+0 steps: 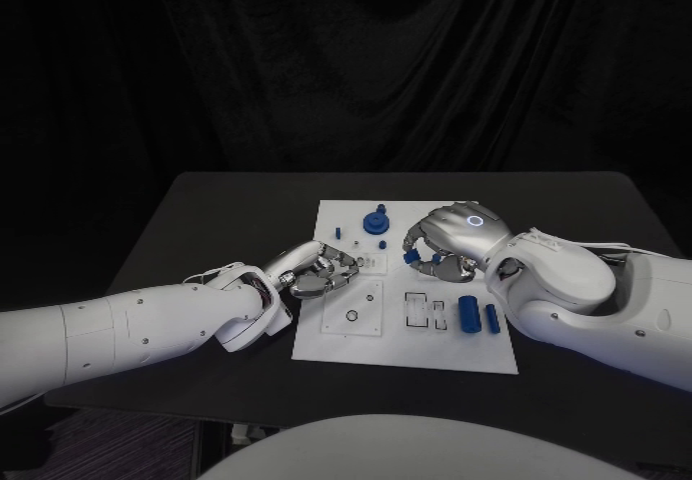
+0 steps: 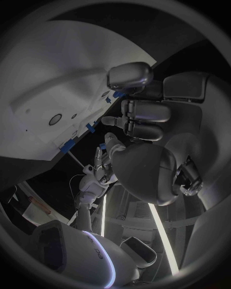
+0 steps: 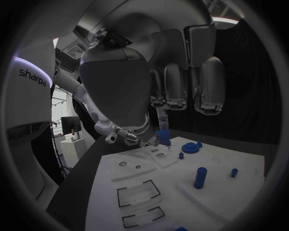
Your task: Assemble the parts on the task board
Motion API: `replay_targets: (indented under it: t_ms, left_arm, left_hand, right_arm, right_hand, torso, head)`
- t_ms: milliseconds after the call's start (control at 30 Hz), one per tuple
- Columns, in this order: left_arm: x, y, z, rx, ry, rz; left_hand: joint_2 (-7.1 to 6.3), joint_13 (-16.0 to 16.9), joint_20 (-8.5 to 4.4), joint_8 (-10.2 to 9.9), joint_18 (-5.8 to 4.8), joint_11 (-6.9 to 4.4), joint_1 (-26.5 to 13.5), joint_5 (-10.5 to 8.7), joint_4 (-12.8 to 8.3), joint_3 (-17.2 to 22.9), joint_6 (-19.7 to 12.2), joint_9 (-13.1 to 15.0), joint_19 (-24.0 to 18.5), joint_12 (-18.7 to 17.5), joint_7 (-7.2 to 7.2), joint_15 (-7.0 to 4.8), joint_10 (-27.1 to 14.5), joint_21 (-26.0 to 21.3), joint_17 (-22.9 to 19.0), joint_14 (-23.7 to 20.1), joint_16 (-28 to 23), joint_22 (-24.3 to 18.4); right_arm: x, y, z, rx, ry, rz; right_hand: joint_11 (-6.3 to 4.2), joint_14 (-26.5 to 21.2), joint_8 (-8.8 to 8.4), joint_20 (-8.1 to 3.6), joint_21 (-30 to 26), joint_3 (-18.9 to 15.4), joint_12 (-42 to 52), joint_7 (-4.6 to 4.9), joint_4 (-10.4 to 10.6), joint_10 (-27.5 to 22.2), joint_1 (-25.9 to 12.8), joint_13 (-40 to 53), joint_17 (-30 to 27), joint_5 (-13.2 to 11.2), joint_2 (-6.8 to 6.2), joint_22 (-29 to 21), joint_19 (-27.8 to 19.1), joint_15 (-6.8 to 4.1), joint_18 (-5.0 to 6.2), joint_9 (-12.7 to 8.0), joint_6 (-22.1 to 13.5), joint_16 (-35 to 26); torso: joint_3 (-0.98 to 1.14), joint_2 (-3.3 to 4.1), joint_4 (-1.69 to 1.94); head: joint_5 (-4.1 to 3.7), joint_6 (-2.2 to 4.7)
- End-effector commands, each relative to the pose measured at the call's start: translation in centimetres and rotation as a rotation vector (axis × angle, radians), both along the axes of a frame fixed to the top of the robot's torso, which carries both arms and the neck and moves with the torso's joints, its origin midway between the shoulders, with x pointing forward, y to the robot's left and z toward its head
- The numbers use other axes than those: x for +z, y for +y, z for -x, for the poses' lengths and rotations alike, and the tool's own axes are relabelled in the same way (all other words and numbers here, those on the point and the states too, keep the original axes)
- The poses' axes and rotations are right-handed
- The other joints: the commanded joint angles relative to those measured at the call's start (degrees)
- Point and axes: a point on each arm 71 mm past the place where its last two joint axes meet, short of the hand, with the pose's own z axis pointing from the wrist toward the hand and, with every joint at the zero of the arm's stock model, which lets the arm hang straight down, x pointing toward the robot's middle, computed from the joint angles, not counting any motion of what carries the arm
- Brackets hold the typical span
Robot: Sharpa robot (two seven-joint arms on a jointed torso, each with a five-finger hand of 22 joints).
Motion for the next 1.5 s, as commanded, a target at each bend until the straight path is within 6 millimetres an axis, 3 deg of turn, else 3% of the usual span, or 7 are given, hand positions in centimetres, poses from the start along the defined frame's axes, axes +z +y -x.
replay_targets:
  t_ms: [33, 133, 300, 567, 967, 1200, 1500]
  left_arm:
    - [0.2, -0.3, 0.1, -0.014, 0.002, 0.050]
    - [0.2, -0.2, 0.1, -0.014, 0.003, 0.052]
    - [0.2, -0.2, 0.2, -0.013, 0.001, 0.053]
    - [0.3, 0.0, 0.2, -0.012, -0.003, 0.054]
    - [0.2, -0.1, 0.1, -0.015, -0.007, 0.055]
    - [0.2, -0.1, 0.0, -0.016, -0.005, 0.053]
    - [0.1, -0.1, -0.1, -0.016, 0.000, 0.050]
  left_hand:
    - [0.17, 15.0, 0.49, 0.1, -0.06, 0.31, 0.7, 0.37, 0.0, 0.3, 0.3, -0.4, 0.1, 0.1, 0.04, 0.39, 6.0, -0.1, 15.1, 5.9, 0.1, 1.5]
    - [0.19, 15.0, 0.50, 0.1, -0.07, 0.31, 0.7, 0.51, 0.1, 0.2, 0.6, -0.7, 0.1, 0.1, 0.02, 0.39, 6.0, -0.1, 15.1, 5.9, 0.1, 1.6]
    - [0.16, 15.0, 0.49, 0.2, -0.07, 0.25, 1.0, 0.94, 0.1, 0.1, 1.1, -1.3, 0.1, 0.1, -0.07, 0.36, 6.0, 0.0, 15.1, 5.9, 0.1, 1.6]
    - [0.13, 15.0, 0.47, 0.3, -0.07, 0.20, 1.2, 1.28, 0.2, 0.1, 1.4, -1.7, 0.1, 0.1, -0.14, 0.32, 6.0, -0.1, 15.1, 5.9, 0.1, 1.7]
    - [0.10, 15.0, 0.43, 0.3, -0.06, 0.13, 1.6, 1.79, 0.1, 0.1, 1.8, -2.2, 0.1, 0.1, -0.22, 0.27, 6.0, -0.1, 15.1, 5.9, 0.1, 1.7]
    - [0.12, 15.0, 0.41, 0.3, -0.07, 0.11, 1.7, 1.97, 0.1, 0.1, 1.9, -2.4, 0.2, 0.1, -0.23, 0.25, 6.0, -0.1, 15.1, 5.9, 0.1, 1.8]
    - [0.12, 15.0, 0.40, 0.3, -0.07, 0.09, 1.8, 2.06, 0.1, 0.1, 1.9, -2.5, 0.2, 0.1, -0.25, 0.24, 6.0, -0.1, 15.1, 5.9, 0.1, 1.8]
  right_arm:
    - [-0.6, 0.9, -0.7, 0.009, 0.011, 0.058]
    - [-1.4, 2.1, -1.6, 0.004, 0.035, 0.078]
    - [-3.0, 3.3, -2.7, -0.014, 0.077, 0.117]
    - [-5.1, 4.7, -4.1, -0.039, 0.131, 0.157]
    - [-6.3, 5.2, -5.2, -0.058, 0.164, 0.163]
    - [-6.4, 5.0, -5.4, -0.051, 0.163, 0.157]
    - [-6.3, 4.9, -5.4, -0.037, 0.151, 0.133]
  right_hand:
    - [0.42, 5.2, -0.11, 0.31, 0.2, -0.3, 0.2, -0.40, 0.1, 5.9, -0.5, 15.1, 10.8, -0.4, 0.06, 13.0, 3.5, 0.42, -0.67, 1.5, 0.7, -0.2]
    - [0.46, 5.2, -0.28, 0.38, 0.2, -0.4, 0.2, -0.33, 0.3, 5.9, -0.7, 15.1, 10.9, -0.5, 0.15, 13.0, 3.5, 0.47, -0.68, 1.5, 0.6, -0.2]
    - [0.71, 5.2, -0.61, 0.51, 0.1, -0.5, 0.2, -0.14, 0.6, 5.9, -1.2, 15.1, 10.8, -0.5, 0.19, 13.0, 3.4, 0.64, -0.64, 1.6, 0.3, -0.3]
    - [0.94, 5.2, -1.08, 0.68, 0.1, -0.6, 0.2, 0.12, 0.8, 5.9, -1.5, 15.1, 10.7, -0.5, 0.23, 13.0, 3.4, 0.84, -0.64, 1.6, -0.2, -0.3]
    - [1.64, 5.2, -2.56, 1.21, 0.0, -0.7, 0.2, 0.90, 1.0, 5.9, -2.1, 15.1, 10.7, -0.6, 0.21, 12.9, 3.4, 1.43, -0.62, 1.5, -2.0, -0.3]
    - [1.96, 5.2, -5.83, 1.79, -0.6, -1.2, 0.2, 1.91, 1.7, 5.9, -3.3, 15.1, 11.0, -3.0, -0.04, 12.7, 3.1, 1.82, -0.45, 0.8, -6.9, -0.1]
    - [1.45, 5.2, -8.47, 1.51, -1.1, -2.2, 0.2, 1.79, 2.3, 5.9, -3.8, 15.1, 10.7, -7.8, -0.38, 12.6, 2.9, 1.43, -0.33, -0.1, -11.5, -0.2]
  torso:
    - [-0.02, 0.12, 0.16]
    - [-0.02, 0.14, 0.09]
    - [-0.06, 0.12, 0.35]
    - [-0.03, 0.07, 0.24]
    - [-0.02, -0.01, 0.09]
    - [0.01, 0.01, 0.16]
    - [0.00, 0.00, 0.06]
  head:
    - [-0.23, -0.01]
    - [-0.17, -0.01]
    - [-0.17, -0.01]
    - [-0.02, -0.01]
    - [0.01, -0.01]
    - [-0.08, -0.01]
    - [-0.02, -0.01]
